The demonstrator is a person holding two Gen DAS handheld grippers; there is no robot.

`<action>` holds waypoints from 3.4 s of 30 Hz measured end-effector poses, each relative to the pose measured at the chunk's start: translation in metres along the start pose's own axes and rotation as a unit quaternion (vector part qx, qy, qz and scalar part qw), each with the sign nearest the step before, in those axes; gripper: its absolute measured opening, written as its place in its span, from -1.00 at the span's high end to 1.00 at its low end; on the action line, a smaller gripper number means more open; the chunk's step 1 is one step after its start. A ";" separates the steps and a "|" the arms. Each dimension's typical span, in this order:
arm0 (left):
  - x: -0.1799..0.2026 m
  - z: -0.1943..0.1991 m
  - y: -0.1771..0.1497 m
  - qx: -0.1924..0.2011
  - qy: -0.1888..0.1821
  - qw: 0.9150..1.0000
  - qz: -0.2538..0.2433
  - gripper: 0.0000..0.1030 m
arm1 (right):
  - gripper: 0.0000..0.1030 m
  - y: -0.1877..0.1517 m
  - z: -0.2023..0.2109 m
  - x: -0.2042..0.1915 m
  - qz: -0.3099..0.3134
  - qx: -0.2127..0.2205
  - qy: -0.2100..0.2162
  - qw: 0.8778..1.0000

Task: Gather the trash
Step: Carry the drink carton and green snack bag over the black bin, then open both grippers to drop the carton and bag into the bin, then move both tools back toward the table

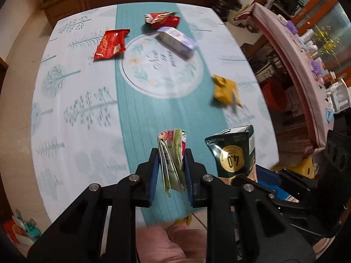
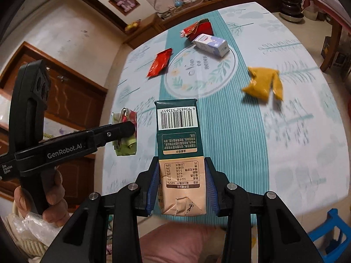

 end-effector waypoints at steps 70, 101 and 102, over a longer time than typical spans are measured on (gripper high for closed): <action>0.040 -0.300 -0.345 -0.082 -0.025 0.995 -0.048 -0.21 | 0.24 -0.395 -0.163 0.270 -0.156 -0.059 -0.106 0.980; 0.030 -0.121 -0.324 -0.046 -0.024 0.998 -0.046 -0.21 | -0.07 -0.353 -0.077 0.182 -0.149 -0.028 -0.074 0.986; 0.033 -0.109 -0.321 -0.044 -0.024 0.998 -0.048 -0.21 | -0.07 -0.350 -0.069 0.177 -0.146 -0.028 -0.073 0.986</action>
Point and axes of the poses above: each gripper's, at about its wrist camera, not at the fingertips, and z roughly against the way its jaws point, x to its right, y to its top, the point moved 5 cm from there along -z, roughly the way its jaws point, and after that the axes turned 10 degrees about y, right-handed, at the moved point
